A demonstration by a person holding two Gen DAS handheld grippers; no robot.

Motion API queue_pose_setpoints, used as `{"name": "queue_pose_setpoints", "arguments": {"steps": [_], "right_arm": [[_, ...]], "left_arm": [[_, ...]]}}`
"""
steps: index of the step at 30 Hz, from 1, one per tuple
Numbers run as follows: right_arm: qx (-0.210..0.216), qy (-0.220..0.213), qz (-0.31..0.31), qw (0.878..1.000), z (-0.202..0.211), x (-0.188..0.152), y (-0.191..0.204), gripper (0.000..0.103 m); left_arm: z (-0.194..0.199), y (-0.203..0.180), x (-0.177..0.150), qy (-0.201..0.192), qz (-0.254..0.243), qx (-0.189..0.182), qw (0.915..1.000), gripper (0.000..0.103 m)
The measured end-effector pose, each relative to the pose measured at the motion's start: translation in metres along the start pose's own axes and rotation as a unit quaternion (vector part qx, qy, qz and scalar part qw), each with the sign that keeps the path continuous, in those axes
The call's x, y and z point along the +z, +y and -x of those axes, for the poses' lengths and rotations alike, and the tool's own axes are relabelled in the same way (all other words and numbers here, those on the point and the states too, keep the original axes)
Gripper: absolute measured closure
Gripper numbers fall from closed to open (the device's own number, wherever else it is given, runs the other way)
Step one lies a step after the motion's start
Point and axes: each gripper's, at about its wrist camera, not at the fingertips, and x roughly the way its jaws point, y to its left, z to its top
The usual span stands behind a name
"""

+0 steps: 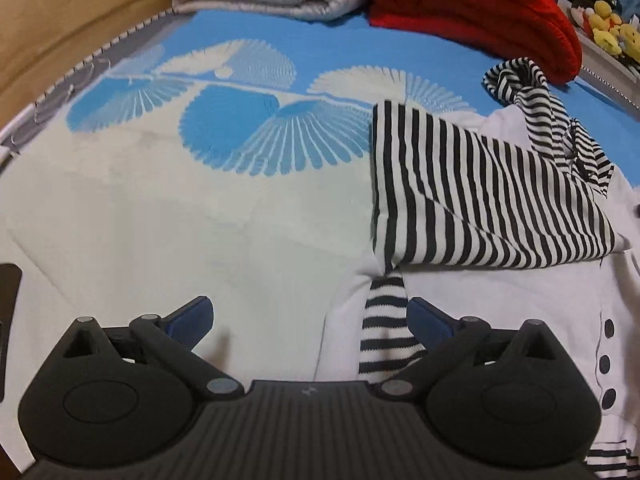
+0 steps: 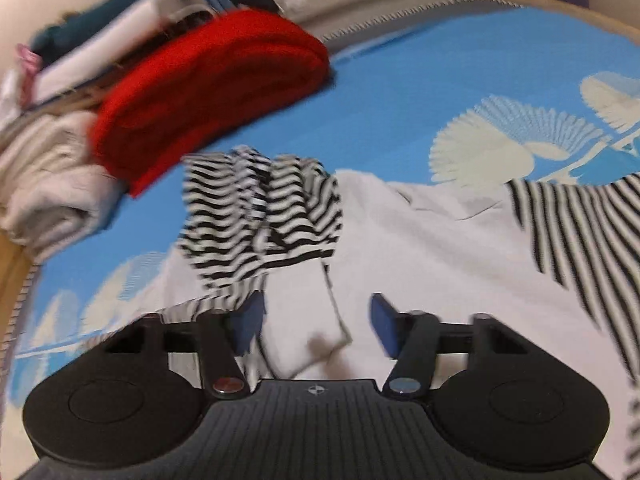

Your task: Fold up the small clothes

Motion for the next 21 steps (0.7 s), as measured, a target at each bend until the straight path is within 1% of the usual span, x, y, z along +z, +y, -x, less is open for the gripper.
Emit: {"name": "queue_pose_setpoints", "arguments": {"steps": [1, 2, 3, 4, 5, 6, 8, 10, 11, 13, 15, 16, 17, 18, 19, 21], "right_arm": [[-0.006, 0.018, -0.009, 1.0, -0.014, -0.001, 0.001, 0.05], [-0.006, 0.033, -0.018, 0.999, -0.022, -0.003, 0.001, 0.062], [-0.002, 0.05, -0.019, 0.999, -0.029, -0.006, 0.001, 0.084], [-0.006, 0.061, -0.012, 0.998, -0.03, -0.008, 0.004, 0.092], [-0.013, 0.057, 0.005, 0.998, -0.028, -0.009, 0.009, 0.093], [-0.002, 0.041, 0.034, 0.999, -0.018, -0.01, 0.015, 0.094], [0.007, 0.011, 0.055, 0.998, 0.002, -0.005, 0.019, 0.094], [0.016, 0.0, 0.031, 0.999, 0.021, 0.003, 0.011, 0.094], [0.015, -0.007, 0.025, 1.0, 0.028, 0.004, 0.006, 0.094], [-0.011, -0.014, 0.035, 0.999, 0.028, -0.001, -0.003, 0.093], [-0.047, -0.011, 0.037, 0.998, 0.013, -0.011, -0.017, 0.088], [-0.06, 0.0, 0.034, 0.998, 0.002, -0.016, -0.025, 0.082], [-0.07, 0.022, 0.026, 0.997, -0.007, -0.019, -0.034, 0.066], [-0.072, 0.033, 0.016, 0.997, -0.009, -0.021, -0.04, 0.061], [-0.064, 0.026, 0.005, 0.998, -0.004, -0.022, -0.046, 0.061], [-0.047, -0.004, -0.008, 0.999, 0.018, -0.019, -0.058, 0.058]], "left_arm": [[-0.003, 0.001, 0.0, 0.002, 0.002, 0.001, 1.0, 0.0], [-0.003, 0.002, 0.0, 0.004, 0.004, 0.003, 1.0, 0.0], [-0.004, 0.004, 0.0, 0.006, 0.005, 0.003, 1.0, 0.0], [-0.004, 0.006, 0.001, 0.007, 0.008, 0.002, 0.9999, 0.0], [-0.005, 0.007, 0.001, 0.008, 0.01, 0.002, 0.9999, 0.0], [-0.006, 0.007, 0.0, 0.01, 0.011, 0.003, 0.9999, 0.0], [-0.008, 0.008, -0.001, 0.017, 0.012, 0.003, 0.9998, 0.0], [-0.011, 0.008, -0.002, 0.023, 0.012, 0.002, 0.9997, 0.0], [-0.012, 0.007, -0.003, 0.025, 0.012, 0.003, 0.9996, 0.0], [-0.013, 0.005, -0.003, 0.029, 0.014, 0.004, 0.9995, 0.0], [-0.014, 0.002, -0.004, 0.029, 0.015, -0.001, 0.9995, 0.0], [-0.013, 0.0, -0.004, 0.028, 0.011, -0.002, 0.9995, 0.0], [-0.013, -0.003, -0.005, 0.026, 0.005, -0.001, 0.9996, 0.0], [-0.013, -0.005, -0.005, 0.025, 0.0, -0.001, 0.9997, 0.0], [-0.013, -0.007, -0.005, 0.023, -0.005, -0.001, 0.9997, 0.0], [-0.012, -0.009, -0.005, 0.018, -0.009, 0.0, 0.9998, 0.0]]}}
